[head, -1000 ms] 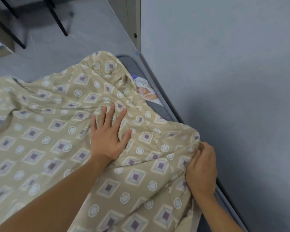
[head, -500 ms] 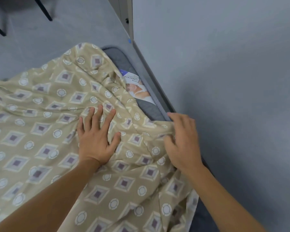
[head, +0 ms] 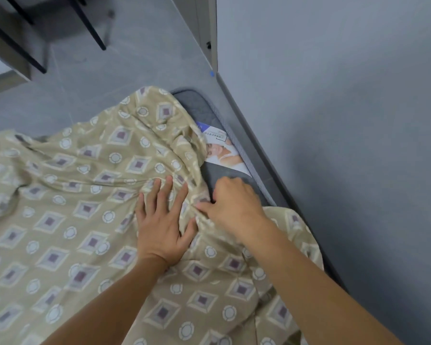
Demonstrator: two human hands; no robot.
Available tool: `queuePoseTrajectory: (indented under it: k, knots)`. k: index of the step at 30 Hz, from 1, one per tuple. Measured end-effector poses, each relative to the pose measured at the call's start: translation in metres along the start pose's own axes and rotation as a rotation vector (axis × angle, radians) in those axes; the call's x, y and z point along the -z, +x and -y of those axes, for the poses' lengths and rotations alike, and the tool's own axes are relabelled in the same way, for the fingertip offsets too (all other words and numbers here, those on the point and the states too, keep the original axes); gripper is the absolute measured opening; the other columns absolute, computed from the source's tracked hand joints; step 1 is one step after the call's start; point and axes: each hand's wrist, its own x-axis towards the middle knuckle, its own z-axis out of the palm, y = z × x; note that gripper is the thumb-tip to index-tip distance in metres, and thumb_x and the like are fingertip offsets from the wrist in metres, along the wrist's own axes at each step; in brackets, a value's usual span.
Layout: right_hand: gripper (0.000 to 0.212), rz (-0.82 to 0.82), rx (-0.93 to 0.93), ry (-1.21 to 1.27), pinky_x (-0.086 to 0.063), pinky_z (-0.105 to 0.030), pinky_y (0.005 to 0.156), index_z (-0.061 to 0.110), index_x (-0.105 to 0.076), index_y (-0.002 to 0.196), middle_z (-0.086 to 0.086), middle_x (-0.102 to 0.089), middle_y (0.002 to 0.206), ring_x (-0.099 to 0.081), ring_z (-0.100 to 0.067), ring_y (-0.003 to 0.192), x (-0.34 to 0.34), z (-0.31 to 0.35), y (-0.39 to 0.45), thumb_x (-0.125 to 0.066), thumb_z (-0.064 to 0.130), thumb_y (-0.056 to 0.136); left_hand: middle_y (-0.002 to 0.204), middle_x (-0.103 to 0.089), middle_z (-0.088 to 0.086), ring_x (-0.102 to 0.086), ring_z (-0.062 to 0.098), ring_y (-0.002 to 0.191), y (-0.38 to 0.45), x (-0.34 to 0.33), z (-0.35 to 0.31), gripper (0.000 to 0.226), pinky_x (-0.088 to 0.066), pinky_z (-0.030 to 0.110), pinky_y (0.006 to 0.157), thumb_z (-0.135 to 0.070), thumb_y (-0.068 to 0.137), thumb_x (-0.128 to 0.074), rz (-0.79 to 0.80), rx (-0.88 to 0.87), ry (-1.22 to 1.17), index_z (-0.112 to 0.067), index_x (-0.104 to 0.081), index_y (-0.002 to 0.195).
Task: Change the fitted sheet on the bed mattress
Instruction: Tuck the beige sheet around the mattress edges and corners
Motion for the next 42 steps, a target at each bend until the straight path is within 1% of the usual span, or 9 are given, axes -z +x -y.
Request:
queuePoseTrajectory:
  k: [7,13,16,21,26,31,36,38,42]
  knots:
    - [0.03,0.184,0.057,-0.092,-0.042,-0.038,0.08,0.012,-0.062,0.116,-0.01,-0.067,0.121,-0.064,-0.034,0.116,-0.006,0.018,-0.005,-0.06,0.039,0.105,0.174,-0.016,0.007,-0.011,0.032,0.161,0.0,-0.002,0.001,0.077,-0.015,0.066,0.124,-0.059,0.094,-0.035,0.022,-0.01,0.019,-0.014,-0.046,0.156]
    - [0.034,0.281,0.005,0.26,-0.053,-0.042,0.09,0.016,-0.06,0.116,-0.002,-0.068,0.113,-0.065,-0.026,0.106,0.009,-0.008,0.009,-0.045,0.046,0.108,0.175,-0.012,-0.001,-0.008,0.025,0.162,0.0,0.006,-0.002,0.081,-0.012,0.062,0.126,-0.063,0.094,-0.036,0.051,0.025,-0.034,-0.03,-0.02,0.167]
    - [0.021,0.122,-0.03,0.449,-0.042,-0.032,0.068,0.029,-0.055,0.087,0.008,-0.059,0.089,-0.057,-0.01,0.078,0.03,-0.038,0.013,-0.064,0.042,0.101,0.176,-0.01,-0.001,-0.007,0.025,0.162,0.001,0.01,-0.004,0.079,-0.012,0.062,0.127,-0.064,0.096,-0.035,0.076,0.032,-0.039,-0.033,-0.018,0.167]
    - [0.034,-0.377,-0.062,0.614,-0.036,-0.033,0.061,0.021,-0.047,0.072,0.008,-0.05,0.067,-0.044,-0.011,0.06,0.063,-0.081,0.016,-0.077,0.011,0.085,0.176,-0.008,-0.001,-0.004,0.025,0.163,0.001,0.01,-0.004,0.079,-0.01,0.062,0.127,-0.064,0.096,-0.034,0.09,0.039,-0.053,-0.035,-0.017,0.167]
    - [0.021,-0.33,-0.085,0.497,-0.038,-0.031,0.071,0.018,-0.052,0.097,0.007,-0.051,0.101,-0.05,-0.016,0.087,0.063,-0.074,0.033,-0.069,0.024,0.088,0.175,-0.012,-0.001,-0.006,0.025,0.162,0.001,0.009,-0.003,0.078,-0.01,0.062,0.127,-0.064,0.096,-0.036,0.091,0.047,-0.063,-0.035,-0.018,0.167]
    - [0.064,-0.385,0.057,0.306,-0.046,-0.043,0.102,0.022,-0.045,0.143,-0.002,-0.047,0.14,-0.045,-0.024,0.13,0.051,-0.028,0.075,-0.069,0.053,0.092,0.175,-0.014,0.0,-0.007,0.026,0.162,0.001,0.009,-0.004,0.078,-0.01,0.062,0.127,-0.063,0.096,-0.037,0.091,0.044,-0.064,-0.035,-0.02,0.166]
    - [0.033,-0.283,0.092,0.142,-0.053,-0.042,0.09,0.015,-0.067,0.101,-0.003,-0.072,0.1,-0.067,-0.026,0.095,0.045,0.008,0.111,-0.075,0.046,0.094,0.175,-0.013,-0.001,-0.006,0.026,0.162,0.001,0.009,-0.005,0.079,-0.011,0.062,0.127,-0.063,0.095,-0.036,0.11,0.045,-0.061,-0.035,-0.019,0.167]
    - [0.028,-0.307,0.058,0.211,-0.055,-0.04,0.078,0.015,-0.061,0.084,-0.003,-0.069,0.083,-0.064,-0.028,0.08,0.046,0.011,0.126,-0.064,0.037,0.102,0.175,-0.013,-0.001,-0.007,0.027,0.162,0.002,0.008,-0.005,0.079,-0.012,0.062,0.126,-0.063,0.095,-0.037,0.119,0.046,-0.063,-0.036,-0.019,0.167]
    - [0.024,-0.511,-0.105,0.538,-0.05,-0.037,0.071,0.027,-0.043,0.087,0.001,-0.065,0.089,-0.064,-0.028,0.08,0.069,0.024,0.157,-0.04,0.035,0.109,0.175,-0.009,-0.002,-0.006,0.027,0.162,0.001,0.008,-0.004,0.08,-0.014,0.063,0.125,-0.064,0.095,-0.037,0.138,0.05,-0.049,-0.037,-0.017,0.167]
